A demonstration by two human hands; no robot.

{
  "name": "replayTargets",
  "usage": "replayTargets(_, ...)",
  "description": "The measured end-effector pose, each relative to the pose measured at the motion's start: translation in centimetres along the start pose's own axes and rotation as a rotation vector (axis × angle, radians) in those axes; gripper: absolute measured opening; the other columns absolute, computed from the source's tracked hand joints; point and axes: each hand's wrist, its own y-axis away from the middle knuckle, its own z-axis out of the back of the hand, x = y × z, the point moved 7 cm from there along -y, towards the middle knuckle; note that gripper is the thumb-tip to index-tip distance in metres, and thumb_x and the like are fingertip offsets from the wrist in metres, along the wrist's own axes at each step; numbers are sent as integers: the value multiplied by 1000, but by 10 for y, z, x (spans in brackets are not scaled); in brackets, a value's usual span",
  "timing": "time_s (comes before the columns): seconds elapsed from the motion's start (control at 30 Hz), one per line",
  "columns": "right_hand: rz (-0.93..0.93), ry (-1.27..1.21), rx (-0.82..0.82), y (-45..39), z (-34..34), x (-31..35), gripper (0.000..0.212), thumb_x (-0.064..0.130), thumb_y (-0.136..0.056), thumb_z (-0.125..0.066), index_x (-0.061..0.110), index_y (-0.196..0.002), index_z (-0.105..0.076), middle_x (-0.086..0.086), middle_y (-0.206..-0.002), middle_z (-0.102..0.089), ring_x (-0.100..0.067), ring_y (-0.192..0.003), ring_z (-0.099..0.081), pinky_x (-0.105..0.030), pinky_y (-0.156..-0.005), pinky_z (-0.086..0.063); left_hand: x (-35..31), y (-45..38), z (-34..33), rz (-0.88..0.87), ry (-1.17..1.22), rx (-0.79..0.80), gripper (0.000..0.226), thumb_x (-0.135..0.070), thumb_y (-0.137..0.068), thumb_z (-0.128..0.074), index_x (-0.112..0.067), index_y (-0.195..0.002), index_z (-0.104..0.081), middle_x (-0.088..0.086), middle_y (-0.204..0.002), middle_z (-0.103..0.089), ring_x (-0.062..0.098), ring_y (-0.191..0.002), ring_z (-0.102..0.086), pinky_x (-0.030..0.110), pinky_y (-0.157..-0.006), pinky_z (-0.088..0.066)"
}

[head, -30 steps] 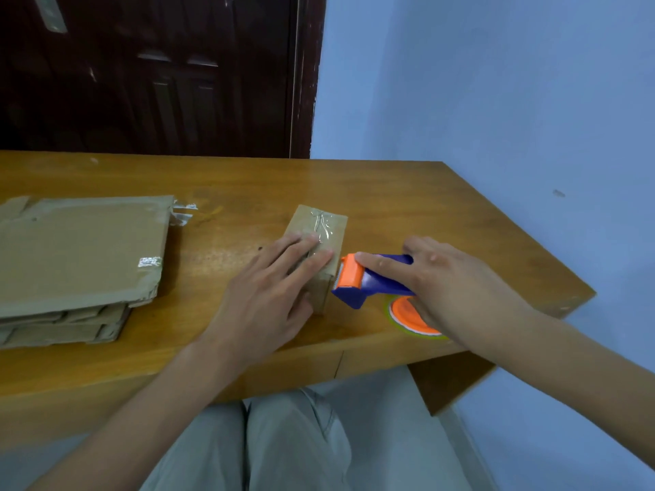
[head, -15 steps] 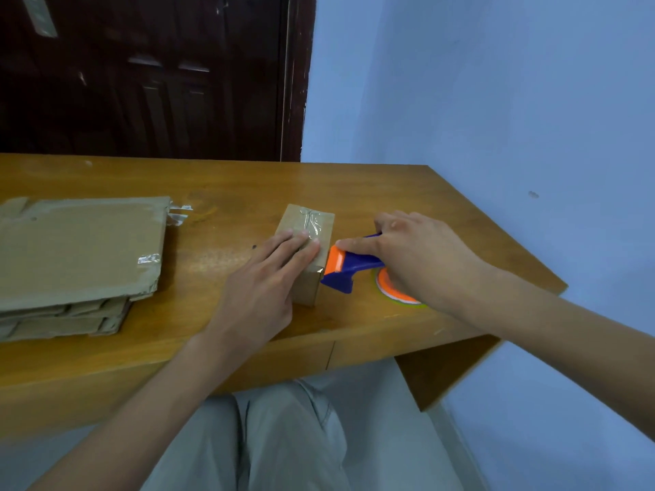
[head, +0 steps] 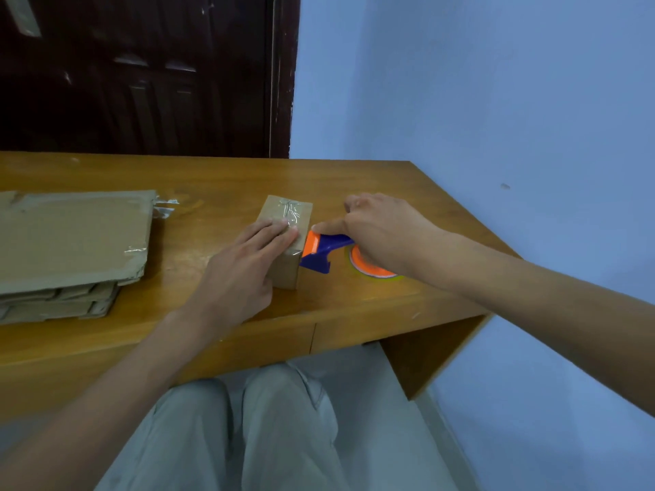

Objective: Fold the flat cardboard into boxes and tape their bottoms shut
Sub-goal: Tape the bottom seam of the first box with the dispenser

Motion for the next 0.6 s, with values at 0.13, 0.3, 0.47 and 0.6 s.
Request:
replayTargets(0.13,-81,-111,0,10,-18,0,71,5,-101,-46,47,-157,-37,-3,-102,-47,-30,-97,-57,-37,-75,-43,0,1,3,5,2,6,88,2,-79,-66,-22,-160,-41,-3,-163,-43,19,-153,-31,41,-105,-54)
replayTargets(0.3,41,165,-127,13,-10,11,61,25,-108,-53,35,-162,-27,-11,-121,-54,-25,-107,-54,-37,-90,-43,-1,0,3,3,-27,36,87,-2,-83,-68,-23,-162,-37,-2,-165,-40,20,-154,-28,41,-108,-51)
replayTargets(0.47,-48,-158,-20,4,-22,-12,76,3,-96,-47,50,-156,-40,0,-99,-47,-30,-98,-58,-37,-74,-42,3,-3,1,9,-30,62,94,0,-79,-67,-26,-163,-34,-6,-166,-37,19,-155,-27,43,-110,-52)
replayTargets(0.6,-8,62,-138,10,-20,-5,65,19,-103,-60,41,-159,-36,-8,-110,-54,-25,-97,-54,-35,-79,-43,2,-5,3,23,-49,73,91,-4,-86,-70,-27,-164,-30,-5,-167,-35,18,-156,-24,41,-112,-50)
